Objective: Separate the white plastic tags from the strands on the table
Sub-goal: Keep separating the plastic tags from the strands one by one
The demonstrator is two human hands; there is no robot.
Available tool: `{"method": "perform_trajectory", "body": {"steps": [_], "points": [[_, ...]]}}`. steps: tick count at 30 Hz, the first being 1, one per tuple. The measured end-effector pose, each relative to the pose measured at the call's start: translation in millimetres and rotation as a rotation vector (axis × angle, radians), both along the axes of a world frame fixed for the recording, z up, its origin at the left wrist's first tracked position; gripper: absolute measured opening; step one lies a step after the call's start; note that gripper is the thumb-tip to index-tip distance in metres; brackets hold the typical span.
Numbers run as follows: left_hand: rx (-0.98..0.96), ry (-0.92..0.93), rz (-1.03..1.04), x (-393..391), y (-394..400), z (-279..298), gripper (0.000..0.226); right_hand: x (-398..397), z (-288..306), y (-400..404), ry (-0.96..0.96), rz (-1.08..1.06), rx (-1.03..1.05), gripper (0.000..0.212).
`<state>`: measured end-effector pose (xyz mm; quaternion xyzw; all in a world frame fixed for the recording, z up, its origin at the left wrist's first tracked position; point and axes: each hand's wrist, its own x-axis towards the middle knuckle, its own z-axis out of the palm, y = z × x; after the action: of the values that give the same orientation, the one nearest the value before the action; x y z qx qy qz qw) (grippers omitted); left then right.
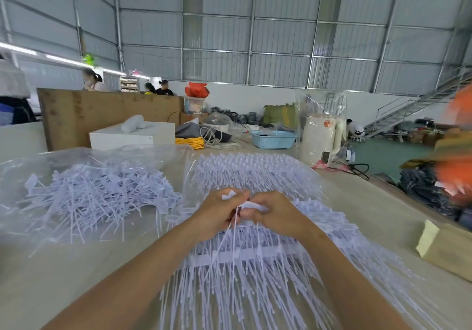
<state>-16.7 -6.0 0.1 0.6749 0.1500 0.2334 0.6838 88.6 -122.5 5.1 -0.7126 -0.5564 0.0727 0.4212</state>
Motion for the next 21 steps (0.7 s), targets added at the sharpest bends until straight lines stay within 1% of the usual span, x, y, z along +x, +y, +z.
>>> {"method": "perform_trajectory", "body": {"steps": [2,5,8,12,14,16,17,18,19,21], "points": [[0.044,-0.009,0.023,1,-1,-1,0.025,-2,0,0,0.0,0.019,0.001,0.017],[0.165,-0.015,0.143,3,-3,0,0.028,-3,1,-2,0.0,0.037,0.017,0.025],[0.174,0.006,0.181,4,-3,1,0.031,-3,1,0,-0.052,-0.01,0.048,0.025],[0.086,0.127,0.174,5,-2,7,0.028,-4,-1,4,-0.148,-0.065,0.078,0.02],[-0.018,0.247,0.08,3,3,14,0.026,-3,-1,5,-0.237,-0.083,0.054,0.021],[-0.155,0.381,-0.035,-5,17,21,0.023,-1,2,1,-0.374,-0.141,-0.024,0.03],[-0.224,0.404,-0.049,-11,27,23,0.023,2,4,-1,-0.382,-0.173,-0.037,0.032],[-0.298,0.378,-0.035,-17,39,25,0.024,7,5,-5,-0.309,-0.184,-0.007,0.03],[-0.384,0.307,-0.007,-22,51,26,0.024,11,7,-9,-0.183,-0.176,0.062,0.028],[-0.54,0.083,0.051,-29,70,26,0.026,17,11,-15,0.03,-0.146,0.192,0.029]]}}
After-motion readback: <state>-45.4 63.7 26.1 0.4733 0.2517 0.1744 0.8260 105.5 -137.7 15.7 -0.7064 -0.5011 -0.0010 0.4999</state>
